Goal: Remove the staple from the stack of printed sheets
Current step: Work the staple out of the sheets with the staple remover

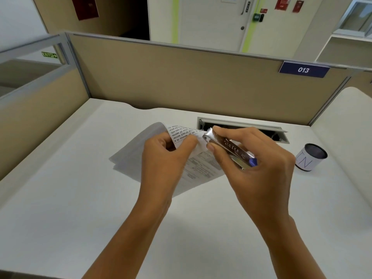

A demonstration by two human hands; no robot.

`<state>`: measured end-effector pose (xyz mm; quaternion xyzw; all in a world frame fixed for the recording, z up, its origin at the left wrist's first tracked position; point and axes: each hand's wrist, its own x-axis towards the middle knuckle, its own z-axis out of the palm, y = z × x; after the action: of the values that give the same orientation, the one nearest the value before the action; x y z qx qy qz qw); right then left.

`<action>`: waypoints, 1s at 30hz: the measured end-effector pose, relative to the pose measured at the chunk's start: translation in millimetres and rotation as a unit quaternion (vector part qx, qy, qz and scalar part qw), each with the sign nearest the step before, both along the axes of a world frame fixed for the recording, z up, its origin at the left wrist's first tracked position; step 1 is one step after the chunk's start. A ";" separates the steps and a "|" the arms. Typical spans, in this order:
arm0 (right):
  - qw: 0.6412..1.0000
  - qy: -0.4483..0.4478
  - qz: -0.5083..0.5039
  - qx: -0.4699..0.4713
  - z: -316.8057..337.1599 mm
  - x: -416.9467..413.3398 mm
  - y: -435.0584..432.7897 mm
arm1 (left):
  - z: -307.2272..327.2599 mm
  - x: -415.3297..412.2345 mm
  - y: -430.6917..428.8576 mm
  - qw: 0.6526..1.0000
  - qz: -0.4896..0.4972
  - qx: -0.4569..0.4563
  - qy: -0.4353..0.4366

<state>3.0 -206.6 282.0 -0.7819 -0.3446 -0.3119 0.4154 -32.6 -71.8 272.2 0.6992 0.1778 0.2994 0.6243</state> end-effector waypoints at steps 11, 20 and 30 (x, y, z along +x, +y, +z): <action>0.999 -0.008 -0.023 -0.031 -3.5 0.1 -4.9 | 9.8 -8.6 0.3 0.999 -0.032 0.008 -0.014; 0.996 -0.048 -0.048 -0.058 -2.0 -0.3 -3.2 | 9.7 -9.7 -0.5 0.999 -0.014 0.047 -0.011; 0.991 -0.103 -0.049 -0.077 -0.2 4.5 -4.0 | 7.4 -8.4 2.4 0.997 -0.013 0.074 0.000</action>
<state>7.5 -210.6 281.8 -0.7910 -0.3700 -0.3832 0.3010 -41.1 -69.4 279.7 0.7454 0.1457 0.3037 0.5752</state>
